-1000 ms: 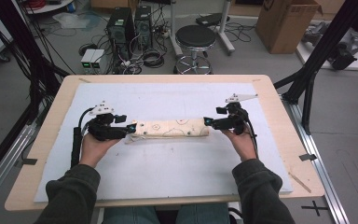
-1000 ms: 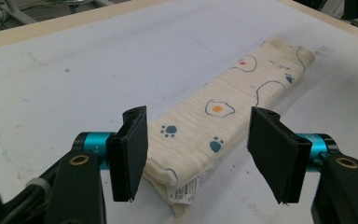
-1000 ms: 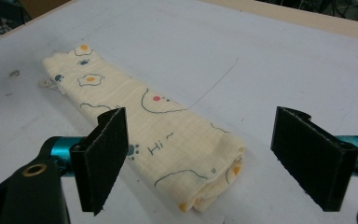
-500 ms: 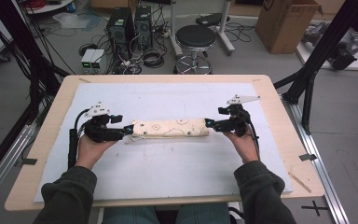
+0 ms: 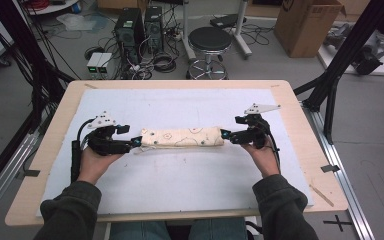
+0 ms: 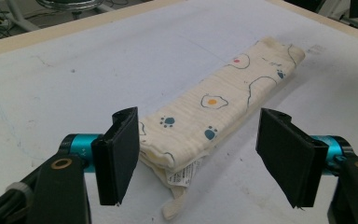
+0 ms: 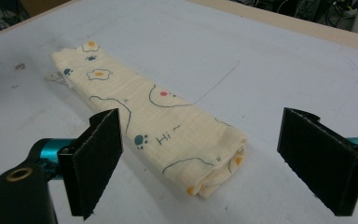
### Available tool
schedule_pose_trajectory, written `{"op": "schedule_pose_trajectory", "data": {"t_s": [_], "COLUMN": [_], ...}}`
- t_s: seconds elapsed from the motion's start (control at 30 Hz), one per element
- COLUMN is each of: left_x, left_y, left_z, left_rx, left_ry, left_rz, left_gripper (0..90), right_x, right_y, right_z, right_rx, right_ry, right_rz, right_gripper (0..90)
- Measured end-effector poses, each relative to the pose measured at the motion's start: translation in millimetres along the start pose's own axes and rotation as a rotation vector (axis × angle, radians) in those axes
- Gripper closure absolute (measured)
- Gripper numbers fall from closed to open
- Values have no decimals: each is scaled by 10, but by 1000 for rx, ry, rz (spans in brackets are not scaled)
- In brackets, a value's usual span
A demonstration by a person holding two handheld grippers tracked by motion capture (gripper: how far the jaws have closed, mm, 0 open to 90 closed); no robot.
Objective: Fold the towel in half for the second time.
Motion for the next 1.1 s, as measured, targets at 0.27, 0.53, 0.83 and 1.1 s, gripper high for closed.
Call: {"op": "schedule_pose_trajectory", "data": {"t_s": [0.27, 0.53, 0.83, 1.1], "left_x": [-77, -149, -191, -232], "left_y": [27, 65, 87, 119], "left_z": [61, 108, 230, 306], "left_rx": [9, 18, 18, 20], "left_ry": [3, 5, -1, -2], "left_rz": [-6, -24, -26, -38], "left_gripper": [287, 255, 251, 241], "right_x": [-60, -103, -161, -209], "right_y": [-36, -62, -76, -114], "right_z": [21, 133, 258, 357], "right_rx": [-18, -14, -12, -24], "right_ry": [2, 6, 3, 4], "right_rz": [5, 9, 15, 20], "right_gripper": [133, 131, 127, 127]}}
Point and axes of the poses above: each handheld gripper's, and its own axes: x roughly forward along the jaws, z roughly out of its underside, y roughly to its right, the point moved 4 cm from there along x, roughly forward along the jaws, and after that the axes turned 15 degrees about -y, right-handed, at the moved point
